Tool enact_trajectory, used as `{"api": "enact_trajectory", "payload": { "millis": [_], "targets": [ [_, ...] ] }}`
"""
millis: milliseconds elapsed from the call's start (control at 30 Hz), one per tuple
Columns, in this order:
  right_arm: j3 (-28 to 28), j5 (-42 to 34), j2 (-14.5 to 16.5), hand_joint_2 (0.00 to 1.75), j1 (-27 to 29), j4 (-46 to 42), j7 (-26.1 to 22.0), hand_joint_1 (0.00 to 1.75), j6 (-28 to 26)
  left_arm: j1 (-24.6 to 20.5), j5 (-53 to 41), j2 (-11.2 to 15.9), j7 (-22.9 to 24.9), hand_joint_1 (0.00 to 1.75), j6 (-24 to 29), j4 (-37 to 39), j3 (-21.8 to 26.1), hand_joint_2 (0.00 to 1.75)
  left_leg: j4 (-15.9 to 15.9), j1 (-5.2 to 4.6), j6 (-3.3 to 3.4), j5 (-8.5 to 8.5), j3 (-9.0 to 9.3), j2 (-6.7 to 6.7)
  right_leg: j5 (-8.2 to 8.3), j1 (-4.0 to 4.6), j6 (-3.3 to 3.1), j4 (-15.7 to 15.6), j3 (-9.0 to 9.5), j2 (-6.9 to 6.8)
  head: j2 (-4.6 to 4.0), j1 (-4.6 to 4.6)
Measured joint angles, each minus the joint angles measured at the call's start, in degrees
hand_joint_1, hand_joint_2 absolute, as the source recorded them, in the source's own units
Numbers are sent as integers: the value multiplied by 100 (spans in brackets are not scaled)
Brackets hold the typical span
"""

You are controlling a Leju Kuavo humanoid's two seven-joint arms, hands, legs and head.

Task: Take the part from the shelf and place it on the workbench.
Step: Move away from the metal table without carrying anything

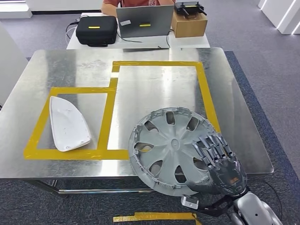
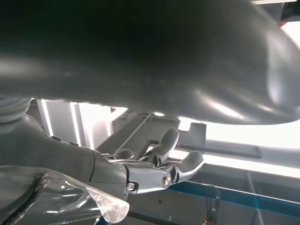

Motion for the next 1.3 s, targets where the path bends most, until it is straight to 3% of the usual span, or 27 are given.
{"api": "enact_trajectory", "payload": {
  "millis": [200, 300, 367, 467, 500, 533, 567, 633, 700, 800, 833, 900, 967, 1000, 1033, 1067, 1100, 1133, 1200, 1233, 1300],
  "targets": [
    [-155, 0, 238, 0, 56, -66, -250, 0, 0, -1, 23, 10, 15, 0, 8, 0, 38, 0, 40, -16, 46, -22, -9, 1, 0, -15, 42, -4, 6, 5, 0, -1],
    [-219, 0, 327, 0, 104, -89, -280, 0, -2, -5, 32, 4, 16, 0, 21, 0, 67, 0, -7, -9, 116, 46, 5, 32, 24, -22, 109, -24, 7, 5, 0, -2],
    [-264, -1, 366, 0, 116, -103, -281, 0, -4, -7, 38, -9, 20, 0, 26, 0, 80, 0, -113, 19, 183, 135, 14, 94, -176, -6, 140, 165, -89, -151, 0, 21],
    [-290, -1, 409, 0, 119, -107, -267, 0, -5, 16, 40, -22, 38, 0, 29, 0, 98, 0, -154, 27, 210, 186, -36, 207, -820, -8, 178, 1184, -462, -378, 0, 46],
    [-294, -1, 422, 0, 128, -106, -262, 0, -5, 26, 40, -23, 46, 0, 30, 0, 101, 0, -151, 28, 200, 198, -59, 242, -933, -17, 198, 1459, -536, -397, 0, 45],
    [-300, 0, 433, 0, 136, -106, -257, 0, -4, 32, 40, -24, 51, 0, 32, 0, 102, 0, -147, 31, 185, 213, -83, 270, -932, -28, 217, 1531, -509, -407, 0, 45],
    [-309, 0, 439, 0, 141, -105, -252, 0, -4, 33, 40, -27, 54, 0, 33, 0, 103, 0, -139, 40, 165, 230, -106, 290, -822, -43, 235, 1357, -359, -419, 0, 45],
    [-331, 0, 454, 0, 138, -104, -246, 0, -4, 27, 40, -35, 56, 0, 36, 0, 104, 0, -99, 53, 109, 256, -153, 308, -535, -78, 279, 519, 188, -465, 0, 50],
    [-348, -1, 470, 0, 133, -101, -234, 0, -5, 20, 40, -38, 58, 0, 42, 1, 104, 0, -44, 39, 33, 283, -191, 309, -395, -85, 250, -43, 535, -466, 0, 56],
    [-364, 0, 486, 0, 130, -96, -215, 0, -7, 24, 44, -32, 64, 0, 58, 1, 105, 0, 7, 36, -77, 319, -229, 297, -376, -73, 117, -65, 472, -431, 0, 44],
    [-366, 1, 495, 0, 129, -95, -212, 0, -7, 27, 45, -30, 66, 0, 64, 1, 106, 0, 54, 48, -110, 243, -258, 287, -355, -71, 63, -54, 437, -432, 0, 35],
    [-368, 1, 512, 0, 123, -89, -199, 0, -7, 32, 45, -28, 68, 0, 75, 2, 106, 0, 423, 64, -161, -166, -379, 264, -276, -66, -41, -55, 366, -442, 0, 9],
    [-368, 2, 520, 0, 125, -74, -181, 0, -7, 31, 45, -29, 69, 0, 89, 2, 106, 0, 1129, 64, -178, -705, -554, 252, -183, -37, -96, -50, 281, -444, 0, -13],
    [-369, 2, 520, 0, 126, -64, -176, 0, -7, 29, 45, -29, 71, 0, 93, 2, 106, 0, 1425, 63, -173, -853, -592, 248, -135, -20, -106, -43, 226, -443, 0, -16],
    [-371, 2, 520, 0, 128, -52, -169, 0, -7, 28, 45, -28, 73, 0, 97, 2, 106, 0, 1563, 60, -157, -877, -555, 245, -88, -2, -110, -33, 157, -440, 0, -17],
    [-373, 2, 520, 0, 129, -39, -161, 0, -7, 28, 45, -27, 76, 0, 99, 2, 106, 0, 1498, 53, -128, -788, -424, 241, -46, 16, -113, -21, 91, -434, 0, -17],
    [-377, 2, 520, 0, 130, -27, -152, 0, -7, 27, 45, -27, 80, 0, 101, 2, 107, 0, 1226, 41, -85, -627, -204, 234, -8, 32, -112, -11, 36, -427, 0, -18],
    [-381, 2, 520, 0, 130, -16, -138, 0, -7, 24, 45, -25, 82, 0, 103, 2, 107, 0, 825, 21, -23, -483, 73, 215, 27, 44, -109, -3, -5, -422, 0, -17],
    [-386, 1, 520, 0, 126, 3, -98, 0, -7, 11, 44, -22, 85, 0, 108, 2, 108, 0, 79, -19, 88, -364, 535, 176, 99, 63, -77, 7, -62, -418, 0, -14],
    [-388, 1, 520, 0, 124, 13, -71, 0, -7, 5, 43, -23, 86, 0, 110, 2, 108, 0, -119, -38, 119, -371, 639, 160, 137, 59, -49, 6, -82, -420, 0, -12],
    [-392, 2, 520, 0, 138, 34, 5, 0, -8, 3, 43, -28, 96, 0, 113, 2, 108, 0, -212, -56, 129, -340, 636, 162, 220, 43, 28, -12, -108, -421, 0, -12]
  ]
}}
